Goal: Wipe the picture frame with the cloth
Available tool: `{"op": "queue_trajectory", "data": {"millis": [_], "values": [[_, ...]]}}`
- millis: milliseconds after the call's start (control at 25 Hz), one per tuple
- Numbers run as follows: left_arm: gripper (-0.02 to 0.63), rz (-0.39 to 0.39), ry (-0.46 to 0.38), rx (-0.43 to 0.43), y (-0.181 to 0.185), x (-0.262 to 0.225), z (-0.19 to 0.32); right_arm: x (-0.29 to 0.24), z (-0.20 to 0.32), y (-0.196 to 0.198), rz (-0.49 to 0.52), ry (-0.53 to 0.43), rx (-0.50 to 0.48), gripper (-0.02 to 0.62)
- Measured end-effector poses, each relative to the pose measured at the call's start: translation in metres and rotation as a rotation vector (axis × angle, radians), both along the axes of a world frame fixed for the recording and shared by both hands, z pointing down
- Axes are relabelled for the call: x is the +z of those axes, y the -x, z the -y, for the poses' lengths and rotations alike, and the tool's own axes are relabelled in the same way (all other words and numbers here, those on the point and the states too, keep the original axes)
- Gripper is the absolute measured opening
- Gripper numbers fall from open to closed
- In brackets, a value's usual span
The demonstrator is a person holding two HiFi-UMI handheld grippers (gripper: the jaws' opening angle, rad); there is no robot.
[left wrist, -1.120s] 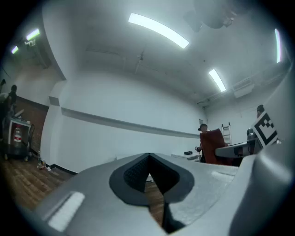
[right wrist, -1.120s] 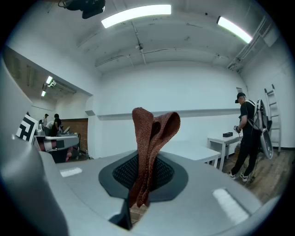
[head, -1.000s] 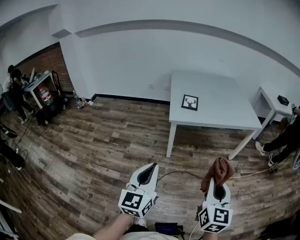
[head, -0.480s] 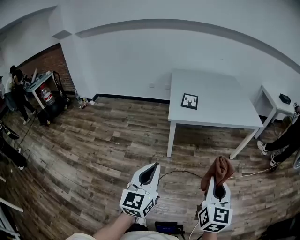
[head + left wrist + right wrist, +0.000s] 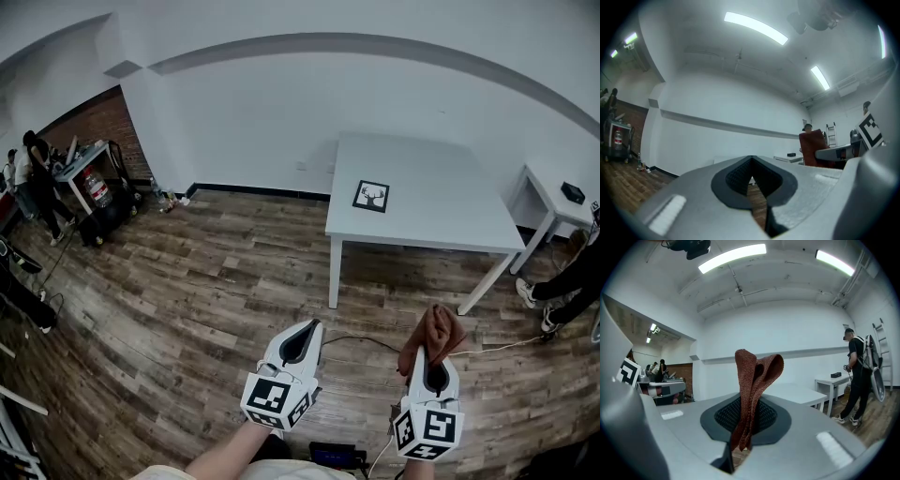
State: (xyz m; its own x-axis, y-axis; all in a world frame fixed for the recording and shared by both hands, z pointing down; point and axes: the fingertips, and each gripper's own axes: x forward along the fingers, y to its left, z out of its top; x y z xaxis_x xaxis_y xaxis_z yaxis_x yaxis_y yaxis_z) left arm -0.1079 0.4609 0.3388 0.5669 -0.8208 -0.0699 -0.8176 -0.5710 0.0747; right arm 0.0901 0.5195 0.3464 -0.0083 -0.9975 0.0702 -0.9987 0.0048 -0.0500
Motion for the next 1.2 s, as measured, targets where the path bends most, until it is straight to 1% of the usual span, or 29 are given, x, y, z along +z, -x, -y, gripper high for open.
{"op": "queue_trajectory", "data": {"millis": [280,600,760,920,1200], "values": [[0.001,0.011,-0.003,-0.034,-0.018,0.001,0.004,0.007,0.007,-0.028,-0.015,0.007,-0.011,0.061],[0.002,0.005,0.001,-0.018,-0.034,0.008,0.031,0.015,0.033,-0.037,-0.024,0.018,-0.008,0.061],[0.001,-0.007,0.005,-0.014,-0.032,0.01,0.057,0.017,0.058,-0.031,-0.031,0.027,-0.009,0.06],[0.0,-0.009,0.008,-0.009,-0.028,0.013,0.092,0.018,0.095,-0.022,-0.039,0.037,-0.014,0.061],[0.0,-0.026,0.03,-0.004,-0.004,0.015,0.166,0.014,0.169,0.007,-0.053,0.048,-0.015,0.06]]}}
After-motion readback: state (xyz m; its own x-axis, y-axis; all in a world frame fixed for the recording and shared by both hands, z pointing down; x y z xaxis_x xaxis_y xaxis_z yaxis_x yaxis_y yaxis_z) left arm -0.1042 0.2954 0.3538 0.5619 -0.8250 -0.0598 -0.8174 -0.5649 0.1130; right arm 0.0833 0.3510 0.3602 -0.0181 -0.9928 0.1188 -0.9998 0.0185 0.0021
